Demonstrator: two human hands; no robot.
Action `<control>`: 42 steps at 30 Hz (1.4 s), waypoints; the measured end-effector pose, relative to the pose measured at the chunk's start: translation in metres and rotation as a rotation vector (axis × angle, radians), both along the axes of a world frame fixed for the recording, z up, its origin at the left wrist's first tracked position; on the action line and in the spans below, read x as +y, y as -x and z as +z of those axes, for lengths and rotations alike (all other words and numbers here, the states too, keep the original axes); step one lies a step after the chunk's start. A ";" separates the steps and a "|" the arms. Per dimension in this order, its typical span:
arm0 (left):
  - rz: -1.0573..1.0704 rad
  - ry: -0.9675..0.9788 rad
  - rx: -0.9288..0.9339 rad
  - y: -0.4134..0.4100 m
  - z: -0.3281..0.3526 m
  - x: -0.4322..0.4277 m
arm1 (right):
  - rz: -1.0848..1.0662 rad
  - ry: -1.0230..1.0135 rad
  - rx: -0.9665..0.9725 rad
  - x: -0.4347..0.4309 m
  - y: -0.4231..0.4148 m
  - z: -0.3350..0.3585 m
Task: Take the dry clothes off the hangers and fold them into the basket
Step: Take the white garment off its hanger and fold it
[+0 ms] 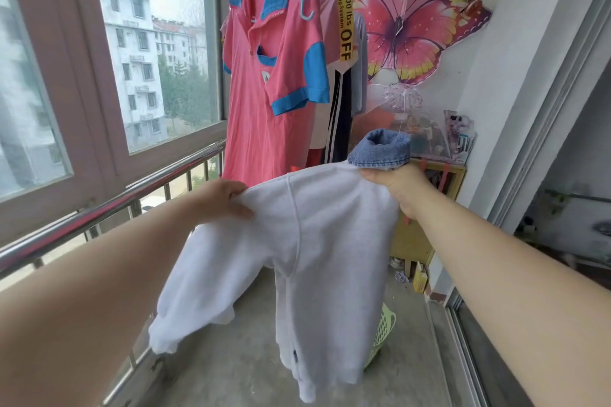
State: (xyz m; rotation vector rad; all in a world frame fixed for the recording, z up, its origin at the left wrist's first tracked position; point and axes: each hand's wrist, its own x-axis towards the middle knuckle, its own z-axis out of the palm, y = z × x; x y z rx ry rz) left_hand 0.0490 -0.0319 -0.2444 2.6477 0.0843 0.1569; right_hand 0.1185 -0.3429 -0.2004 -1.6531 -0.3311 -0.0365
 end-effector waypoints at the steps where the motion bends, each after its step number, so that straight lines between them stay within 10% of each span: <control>1: -0.012 -0.047 0.019 0.000 0.000 0.001 | 0.015 -0.001 0.008 0.001 0.000 0.000; 14: 0.043 -0.137 0.053 -0.012 -0.001 -0.008 | 0.299 -0.152 0.204 0.006 0.008 0.014; 22: -0.105 0.696 0.361 -0.009 -0.012 -0.035 | 0.300 -0.175 0.187 0.006 0.011 0.017; 42: -0.153 1.084 0.171 -0.003 0.006 -0.061 | 0.360 -0.114 0.266 0.007 0.020 0.012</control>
